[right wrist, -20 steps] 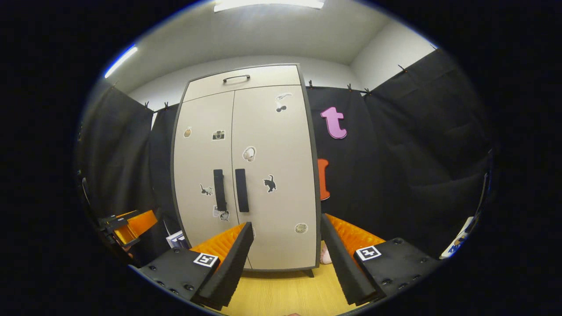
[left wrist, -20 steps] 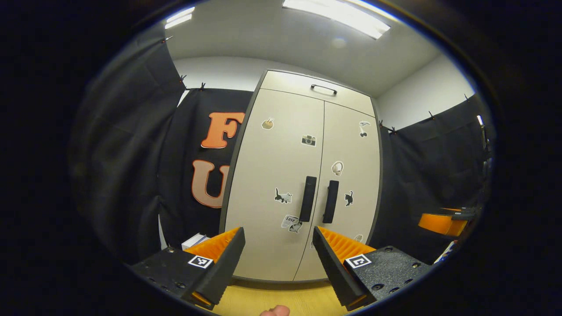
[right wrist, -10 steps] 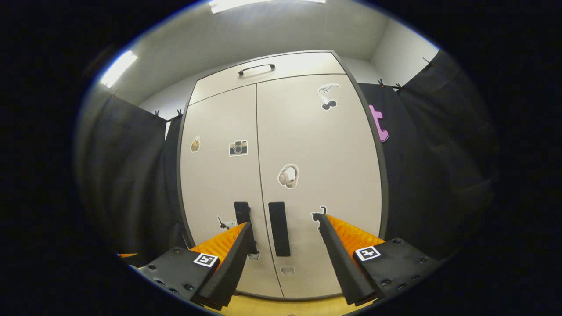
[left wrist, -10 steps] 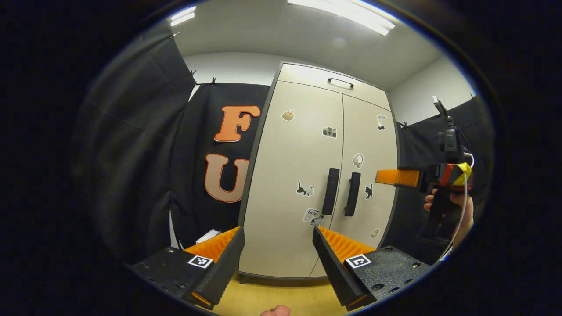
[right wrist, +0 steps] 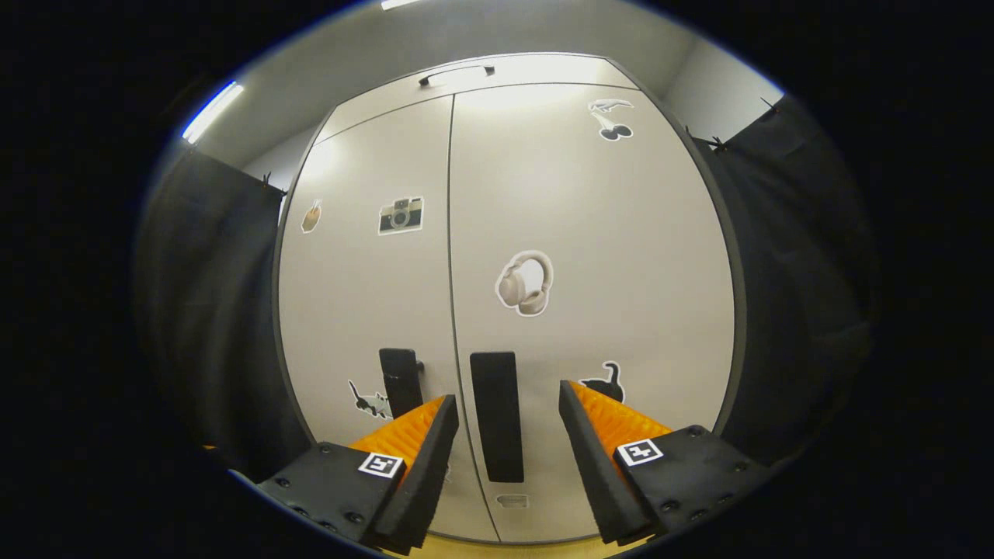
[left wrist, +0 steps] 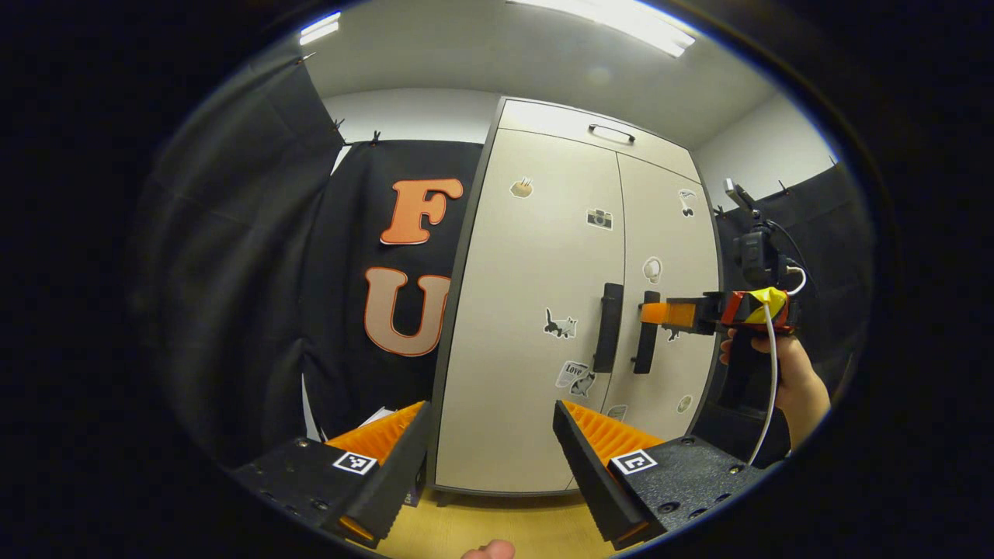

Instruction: Open the right door of the double-door shoe cabinet with the right hand, and open the left door with the left hand.

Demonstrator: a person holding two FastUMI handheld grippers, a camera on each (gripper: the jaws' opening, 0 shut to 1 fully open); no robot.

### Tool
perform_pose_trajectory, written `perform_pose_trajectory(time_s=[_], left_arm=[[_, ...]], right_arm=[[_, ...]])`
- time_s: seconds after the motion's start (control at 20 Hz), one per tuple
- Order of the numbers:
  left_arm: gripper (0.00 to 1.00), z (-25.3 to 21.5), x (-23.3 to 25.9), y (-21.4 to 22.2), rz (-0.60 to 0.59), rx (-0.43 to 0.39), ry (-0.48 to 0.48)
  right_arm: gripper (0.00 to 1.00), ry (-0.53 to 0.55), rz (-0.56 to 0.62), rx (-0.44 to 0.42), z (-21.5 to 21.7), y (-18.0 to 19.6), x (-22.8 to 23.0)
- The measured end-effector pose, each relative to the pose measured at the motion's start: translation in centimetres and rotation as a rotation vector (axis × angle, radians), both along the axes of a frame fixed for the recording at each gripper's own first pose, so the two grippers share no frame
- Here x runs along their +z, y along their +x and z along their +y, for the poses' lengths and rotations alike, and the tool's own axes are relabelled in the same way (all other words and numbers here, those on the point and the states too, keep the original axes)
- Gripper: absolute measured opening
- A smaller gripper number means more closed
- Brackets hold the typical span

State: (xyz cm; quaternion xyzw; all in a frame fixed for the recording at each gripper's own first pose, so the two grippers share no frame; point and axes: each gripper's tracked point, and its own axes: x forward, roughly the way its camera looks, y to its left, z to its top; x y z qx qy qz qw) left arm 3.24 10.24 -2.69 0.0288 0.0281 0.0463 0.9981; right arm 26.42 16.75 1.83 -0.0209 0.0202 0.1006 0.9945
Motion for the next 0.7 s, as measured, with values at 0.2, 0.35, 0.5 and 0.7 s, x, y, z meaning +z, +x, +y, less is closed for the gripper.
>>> perform_pose_trajectory(time_s=[0.2, 0.35, 0.5, 0.7], left_arm=[[0.95, -0.7, 0.1, 1.0, -0.021, -0.056, -0.033], [0.94, -0.7, -0.1, 1.6, -0.019, -0.077, -0.040], [0.97, -0.1, -0.5, 1.9, -0.017, -0.072, -0.026], [0.94, -0.2, -0.9, 2.3, -0.010, -0.080, -0.051]], right_arm=[[0.85, -0.003, 0.068, -0.030, -0.1, 1.9, -2.2], [0.78, -0.007, 0.105, -0.072, -0.9, 3.0, -3.7], [0.73, -0.036, 0.075, -0.066, -0.7, 3.0, -3.5], [0.48, -0.019, 0.088, -0.020, 0.7, 2.8, -3.9]])
